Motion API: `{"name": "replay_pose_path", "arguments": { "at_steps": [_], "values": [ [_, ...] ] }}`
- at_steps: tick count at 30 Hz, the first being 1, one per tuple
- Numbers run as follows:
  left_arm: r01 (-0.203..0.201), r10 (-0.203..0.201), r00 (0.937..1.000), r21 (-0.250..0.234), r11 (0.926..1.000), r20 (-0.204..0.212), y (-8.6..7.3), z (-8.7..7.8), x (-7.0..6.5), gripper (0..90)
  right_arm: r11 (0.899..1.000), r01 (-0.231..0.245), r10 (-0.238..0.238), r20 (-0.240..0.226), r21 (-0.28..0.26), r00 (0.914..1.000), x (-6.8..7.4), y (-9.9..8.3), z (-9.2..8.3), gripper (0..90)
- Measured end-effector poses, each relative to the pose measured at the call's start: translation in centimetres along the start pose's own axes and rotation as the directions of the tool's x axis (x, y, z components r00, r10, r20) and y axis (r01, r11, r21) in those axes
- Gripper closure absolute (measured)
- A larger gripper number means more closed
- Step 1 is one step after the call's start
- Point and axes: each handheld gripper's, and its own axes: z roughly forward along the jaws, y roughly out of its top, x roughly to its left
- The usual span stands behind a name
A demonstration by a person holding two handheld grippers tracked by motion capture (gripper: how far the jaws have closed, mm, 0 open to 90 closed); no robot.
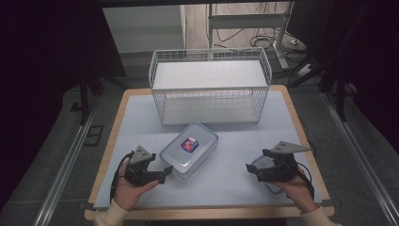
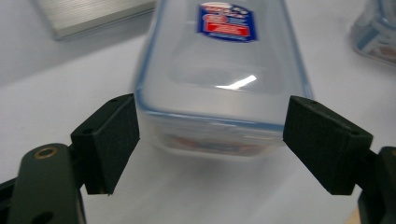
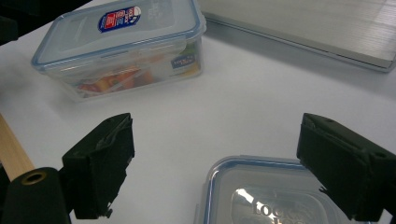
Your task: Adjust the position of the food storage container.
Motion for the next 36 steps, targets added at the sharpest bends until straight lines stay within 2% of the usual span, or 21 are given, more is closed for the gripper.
{"name": "replay_pose_path", "arguments": {
  "at_steps": [3, 5, 8, 10, 11, 12, 13, 14, 15, 16, 17, 18, 19, 20, 22, 25, 26, 27, 36],
  "values": [
    [-0.016, 0.016, 0.9998, -0.003, 0.9999, 0.009, 0.2, 0.1, -0.7, 18.5, 1.0, 0.003, -0.003, -0.003, -0.002, 1.0, 0.0, -0.1, -0.1, 10.9],
    [-0.037, 0.038, 0.9989, -0.006, 0.9993, 0.03, 0.5, 0.4, -1.6, 19.5, 1.0, 0.003, -0.003, -0.004, -0.005, 1.0, 0.0, -0.1, -0.2, 10.9],
    [-0.053, 0.053, 0.9974, -0.001, 0.9986, 0.049, 0.7, 0.6, -2.1, 22.3, 1.0, -0.002, 0.002, -0.003, -0.012, 1.0, -0.1, 0.0, -0.3, 10.9],
    [-0.068, 0.066, 0.9931, 0.014, 0.9976, 0.097, 1.1, 0.8, -2.6, 32.8, 1.0, -0.01, 0.01, -0.007, -0.019, 0.9999, -0.3, 0.0, -0.4, 10.9],
    [-0.085, 0.082, 0.989, 0.02, 0.9961, 0.123, 1.5, 1.1, -3.5, 46.7, 0.999, -0.023, 0.023, -0.006, -0.023, 0.9997, -0.4, 0.1, -0.5, 10.9],
    [-0.085, 0.082, 0.989, 0.02, 0.9961, 0.123, 1.5, 1.1, -3.5, 54.8, 0.999, -0.023, 0.023, -0.006, -0.023, 0.9997, -0.4, 0.1, -0.5, 10.9],
    [-0.094, 0.09, 0.9864, 0.023, 0.9953, 0.138, 1.6, 1.3, -4.0, 64.4, 0.999, -0.031, 0.03, -0.005, -0.03, 0.9995, -0.5, 0.1, -0.5, 10.9],
    [-0.125, 0.113, 0.9743, 0.051, 0.9908, 0.195, 1.8, 2.0, -5.2, 73.8, 0.999, -0.032, 0.032, -0.002, -0.03, 0.9995, -0.6, 0.1, -0.6, 10.9],
    [-0.125, 0.113, 0.9743, 0.051, 0.9908, 0.195, 1.8, 2.0, -5.2, 79.6, 0.999, -0.033, 0.033, 0.002, -0.031, 0.9995, -0.6, 0.1, -0.6, 10.9],
    [-0.148, 0.131, 0.9697, 0.067, 0.9868, 0.206, 1.8, 2.5, -5.8, 85.2, 0.999, -0.033, 0.034, 0.004, -0.031, 0.9994, -0.6, 0.1, -0.6, 10.9],
    [-0.194, 0.168, 0.9607, 0.102, 0.9758, 0.221, 1.6, 3.6, -7.1, 88.5, 0.999, -0.035, 0.035, 0.004, -0.031, 0.9994, -0.7, 0.1, -0.6, 10.9],
    [-0.194, 0.168, 0.9607, 0.102, 0.9758, 0.221, 1.6, 3.6, -7.1, 89.8, 0.999, -0.035, 0.035, 0.004, -0.031, 0.9994, -0.7, 0.1, -0.6, 10.9],
    [-0.209, 0.18, 0.958, 0.116, 0.9709, 0.223, 1.4, 4.2, -7.6, 89.8, 0.999, -0.035, 0.035, 0.005, -0.031, 0.9994, -0.7, 0.0, -0.6, 10.9],
    [-0.218, 0.183, 0.9579, 0.148, 0.9646, 0.221, 1.0, 5.5, -8.2, 90.0, 0.999, -0.036, 0.036, 0.004, -0.029, 0.9993, -0.7, 0.0, -0.5, 10.9],
    [-0.211, 0.175, 0.9633, 0.173, 0.962, 0.204, 0.6, 6.5, -8.4, 90.0, 0.999, -0.038, 0.038, 0.003, -0.025, 0.9993, -0.7, -0.1, -0.4, 10.9],
    [-0.213, 0.179, 0.9672, 0.189, 0.9587, 0.181, 0.5, 7.0, -8.1, 90.0, 0.999, -0.04, 0.04, 0.002, -0.022, 0.9992, -0.7, -0.1, -0.4, 10.9],
    [-0.209, 0.177, 0.9694, 0.19, 0.9594, 0.169, 0.4, 7.0, -7.9, 90.0, 0.999, -0.038, 0.038, 0.002, -0.022, 0.9993, -0.7, -0.1, -0.4, 10.9],
    [-0.19, 0.163, 0.9751, 0.187, 0.9639, 0.151, 0.4, 6.9, -7.5, 90.0, 0.999, -0.035, 0.035, 0.004, -0.021, 0.9994, -0.7, -0.2, -0.3, 10.9],
    [-0.175, 0.154, 0.9808, 0.191, 0.9658, 0.119, 0.1, 6.1, -6.5, 90.0, 0.999, -0.034, 0.034, 0.004, -0.016, 0.9994, -0.6, -0.2, -0.2, 10.9]
  ]
}}
